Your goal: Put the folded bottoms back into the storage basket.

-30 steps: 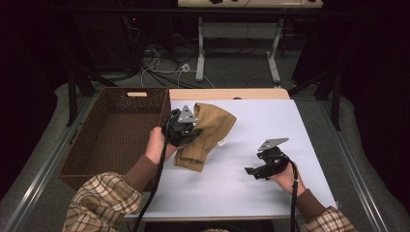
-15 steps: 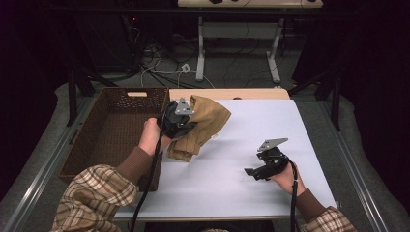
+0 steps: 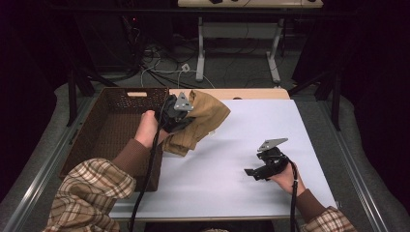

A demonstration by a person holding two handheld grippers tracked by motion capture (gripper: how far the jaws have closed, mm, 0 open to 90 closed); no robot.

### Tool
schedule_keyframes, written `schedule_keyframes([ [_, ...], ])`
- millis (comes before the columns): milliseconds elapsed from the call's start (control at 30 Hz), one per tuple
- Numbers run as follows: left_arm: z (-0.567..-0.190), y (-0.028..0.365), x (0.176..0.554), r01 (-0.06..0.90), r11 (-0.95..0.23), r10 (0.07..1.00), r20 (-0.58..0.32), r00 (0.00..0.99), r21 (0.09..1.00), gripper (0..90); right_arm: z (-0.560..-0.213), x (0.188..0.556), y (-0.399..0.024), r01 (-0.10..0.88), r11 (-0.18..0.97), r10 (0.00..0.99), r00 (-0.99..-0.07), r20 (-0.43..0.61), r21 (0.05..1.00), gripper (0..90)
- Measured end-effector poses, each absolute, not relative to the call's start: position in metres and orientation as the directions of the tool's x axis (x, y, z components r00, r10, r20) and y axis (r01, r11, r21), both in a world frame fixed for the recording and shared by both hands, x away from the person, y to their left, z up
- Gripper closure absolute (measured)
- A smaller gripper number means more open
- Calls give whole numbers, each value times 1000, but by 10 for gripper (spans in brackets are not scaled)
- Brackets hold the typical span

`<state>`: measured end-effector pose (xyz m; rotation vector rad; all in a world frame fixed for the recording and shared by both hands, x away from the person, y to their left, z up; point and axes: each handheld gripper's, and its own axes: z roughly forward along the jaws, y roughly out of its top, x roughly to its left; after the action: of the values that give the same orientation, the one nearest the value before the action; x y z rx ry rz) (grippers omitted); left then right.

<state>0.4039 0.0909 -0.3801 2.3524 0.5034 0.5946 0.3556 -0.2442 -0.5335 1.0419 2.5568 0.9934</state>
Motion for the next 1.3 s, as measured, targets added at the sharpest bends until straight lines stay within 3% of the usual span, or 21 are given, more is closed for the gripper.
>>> schedule_keyframes([
  [1300,-339,112,426,132,-733,474,362,802,667,835,-533,356,-244,545,521,687,-724,55,657,154],
])
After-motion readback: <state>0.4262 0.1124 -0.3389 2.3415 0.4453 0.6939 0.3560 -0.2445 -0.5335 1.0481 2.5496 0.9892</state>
